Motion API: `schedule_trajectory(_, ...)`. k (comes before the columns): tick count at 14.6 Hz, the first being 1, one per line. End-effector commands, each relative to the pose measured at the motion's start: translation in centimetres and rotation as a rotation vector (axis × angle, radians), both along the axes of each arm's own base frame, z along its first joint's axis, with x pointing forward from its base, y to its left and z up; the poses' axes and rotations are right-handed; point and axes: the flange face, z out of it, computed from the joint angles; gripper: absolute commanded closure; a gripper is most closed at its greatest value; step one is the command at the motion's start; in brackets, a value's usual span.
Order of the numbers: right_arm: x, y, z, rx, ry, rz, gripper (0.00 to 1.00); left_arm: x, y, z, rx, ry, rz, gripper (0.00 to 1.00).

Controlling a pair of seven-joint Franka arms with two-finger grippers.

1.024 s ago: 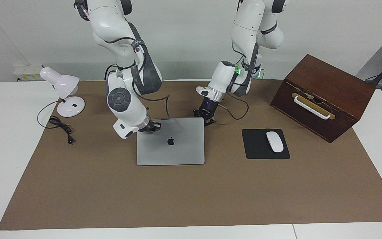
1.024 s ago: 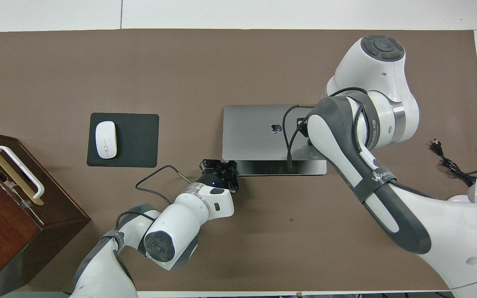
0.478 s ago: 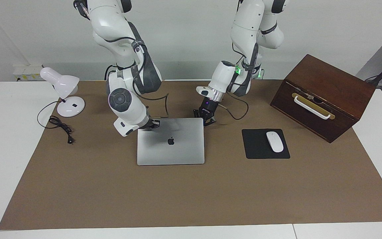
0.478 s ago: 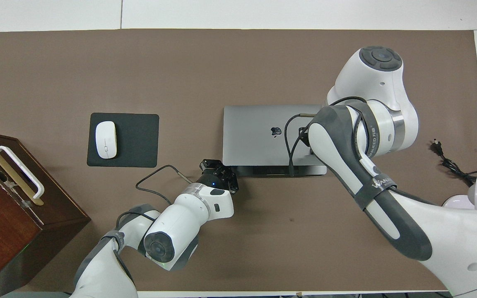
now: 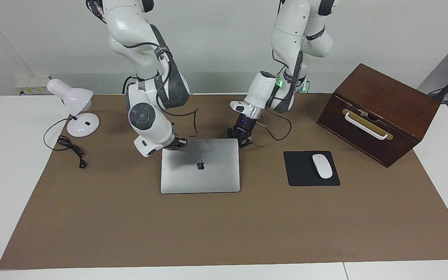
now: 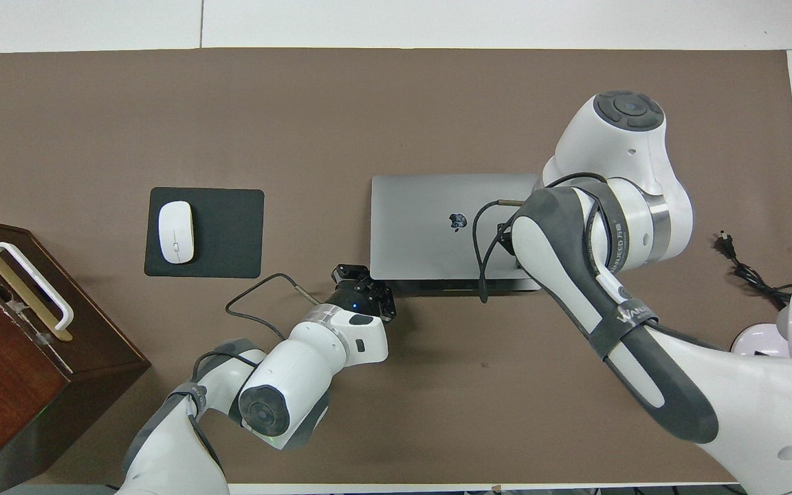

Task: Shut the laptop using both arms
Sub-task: 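Push the laptop screen down with the right gripper until it shuts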

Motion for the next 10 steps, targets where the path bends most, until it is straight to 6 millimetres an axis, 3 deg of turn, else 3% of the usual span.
schedule_trajectory(1,-1.8,0.2,0.0,0.016,0.032,-0.035,1.0,-0.6,2.4,-6.0,0.113,0.088,-0.003,1.0)
schedule_trajectory(10,-3.3,0.4,-0.7,0.013,0.058,-0.049,1.0,-0.5,2.7,-6.1,0.123,0.084,-0.009,1.0)
